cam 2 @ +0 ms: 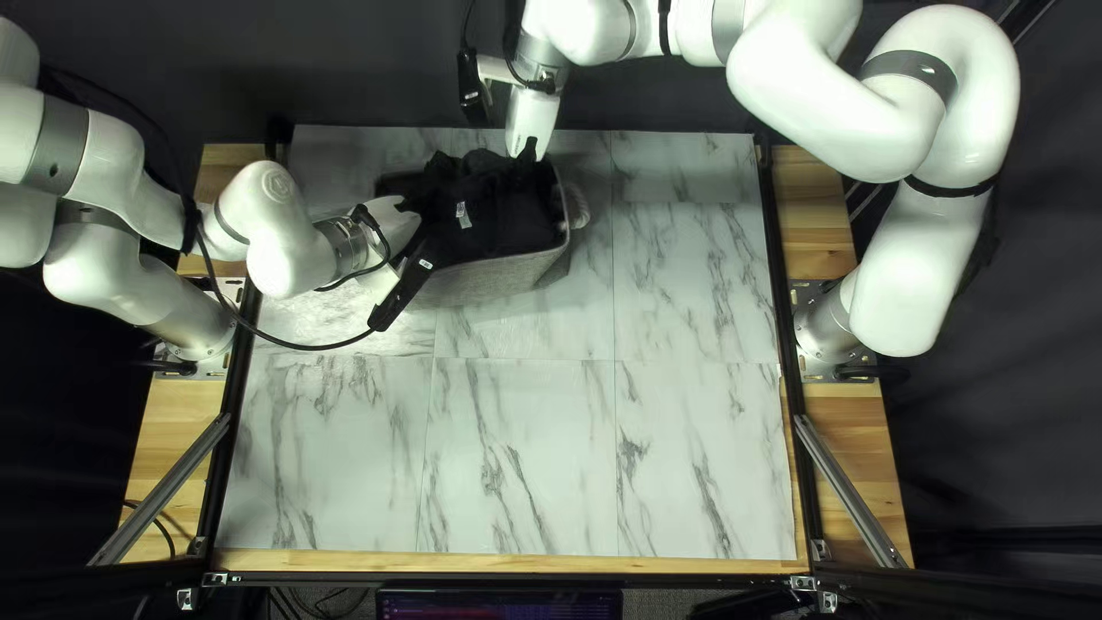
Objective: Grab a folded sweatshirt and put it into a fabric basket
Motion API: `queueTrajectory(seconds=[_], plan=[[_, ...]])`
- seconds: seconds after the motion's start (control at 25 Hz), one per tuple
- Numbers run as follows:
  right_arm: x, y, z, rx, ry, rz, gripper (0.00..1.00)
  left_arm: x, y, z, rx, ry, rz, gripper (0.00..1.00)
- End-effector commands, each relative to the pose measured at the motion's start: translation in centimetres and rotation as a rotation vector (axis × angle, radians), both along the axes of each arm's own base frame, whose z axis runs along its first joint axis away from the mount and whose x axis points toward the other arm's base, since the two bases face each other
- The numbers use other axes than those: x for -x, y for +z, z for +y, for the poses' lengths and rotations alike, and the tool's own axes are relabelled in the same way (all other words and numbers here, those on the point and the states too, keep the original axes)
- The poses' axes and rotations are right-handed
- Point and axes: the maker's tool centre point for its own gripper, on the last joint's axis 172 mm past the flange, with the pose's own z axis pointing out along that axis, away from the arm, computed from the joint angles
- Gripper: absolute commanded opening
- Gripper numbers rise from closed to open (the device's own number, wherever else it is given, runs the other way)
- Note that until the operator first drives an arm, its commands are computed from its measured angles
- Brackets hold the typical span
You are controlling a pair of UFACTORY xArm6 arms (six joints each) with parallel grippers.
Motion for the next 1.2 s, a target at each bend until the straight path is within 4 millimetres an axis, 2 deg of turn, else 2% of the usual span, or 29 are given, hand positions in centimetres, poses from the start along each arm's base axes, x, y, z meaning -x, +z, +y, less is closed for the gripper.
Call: queueTrajectory(seconds=[0.04, 0.24, 0.36, 0.72, 0.8, 0.96, 1.08, 1.2], plan=[[-0.1, 0.5, 0.1, -0.003, -0.003, 0.004, 1.0, 0.5, 0.6, 0.1, 0.0, 0.011, -0.011, 1.0], [0.2, 2.5, 0.6, 0.01, -0.006, -0.007, 1.0, 1.0, 3.6, -0.3, -0.019, 0.009, -0.026, 1.0], [0.9, 3.0, 0.7, 0.016, -0.013, -0.016, 1.0, 1.4, 4.7, -0.5, -0.028, 0.015, -0.031, 1.0], [4.3, 5.3, 2.8, 0.042, -0.024, -0.046, 1.0, 1.8, 8.1, -3.3, -0.05, 0.028, -0.05, 1.0], [4.8, 5.7, 3.0, 0.045, -0.026, -0.051, 1.0, 1.6, 8.3, -3.5, -0.05, 0.023, -0.049, 1.0], [5.0, 6.2, 3.5, 0.051, -0.025, -0.055, 1.0, 1.0, 7.9, -2.5, -0.041, 0.025, -0.04, 1.0], [5.2, 7.6, 4.6, 0.065, -0.014, -0.065, 1.0, 0.3, 7.3, -1.6, -0.024, 0.036, -0.033, 1.0], [6.5, 9.9, 6.5, 0.091, -0.002, -0.076, 1.0, -0.8, 7.8, -1.3, 0.017, 0.056, -0.01, 1.0]])
